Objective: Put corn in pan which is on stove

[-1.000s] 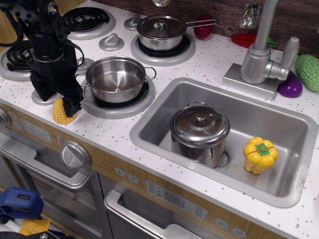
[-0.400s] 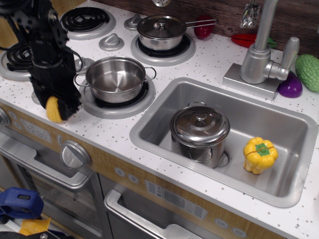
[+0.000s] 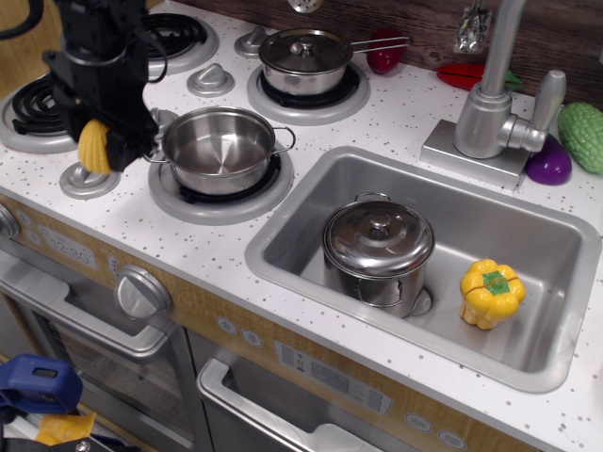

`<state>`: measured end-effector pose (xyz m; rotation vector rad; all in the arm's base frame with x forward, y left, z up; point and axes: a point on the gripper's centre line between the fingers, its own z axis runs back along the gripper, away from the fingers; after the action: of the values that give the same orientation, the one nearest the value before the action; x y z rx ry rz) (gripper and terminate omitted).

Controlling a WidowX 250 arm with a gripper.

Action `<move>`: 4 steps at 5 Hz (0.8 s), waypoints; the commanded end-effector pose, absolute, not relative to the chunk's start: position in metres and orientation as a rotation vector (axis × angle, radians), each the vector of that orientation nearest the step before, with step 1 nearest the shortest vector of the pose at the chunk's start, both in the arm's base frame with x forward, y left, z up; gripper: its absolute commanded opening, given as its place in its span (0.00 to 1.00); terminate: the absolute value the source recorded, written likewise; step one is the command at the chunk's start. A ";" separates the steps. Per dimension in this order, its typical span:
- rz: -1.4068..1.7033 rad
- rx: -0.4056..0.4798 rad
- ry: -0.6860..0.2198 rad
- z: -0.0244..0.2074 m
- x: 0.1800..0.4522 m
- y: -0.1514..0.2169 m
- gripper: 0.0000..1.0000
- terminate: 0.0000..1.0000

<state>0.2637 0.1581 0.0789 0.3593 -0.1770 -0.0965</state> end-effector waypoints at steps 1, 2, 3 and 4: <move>-0.190 0.373 -0.307 0.103 0.301 0.138 0.00 0.00; -0.244 0.335 -0.326 0.097 0.317 0.127 0.00 0.00; -0.274 0.305 -0.347 0.093 0.329 0.118 0.00 0.00; -0.290 0.263 -0.365 0.082 0.338 0.110 0.00 0.00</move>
<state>0.3311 0.1100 0.0638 0.2231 -0.3045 -0.2783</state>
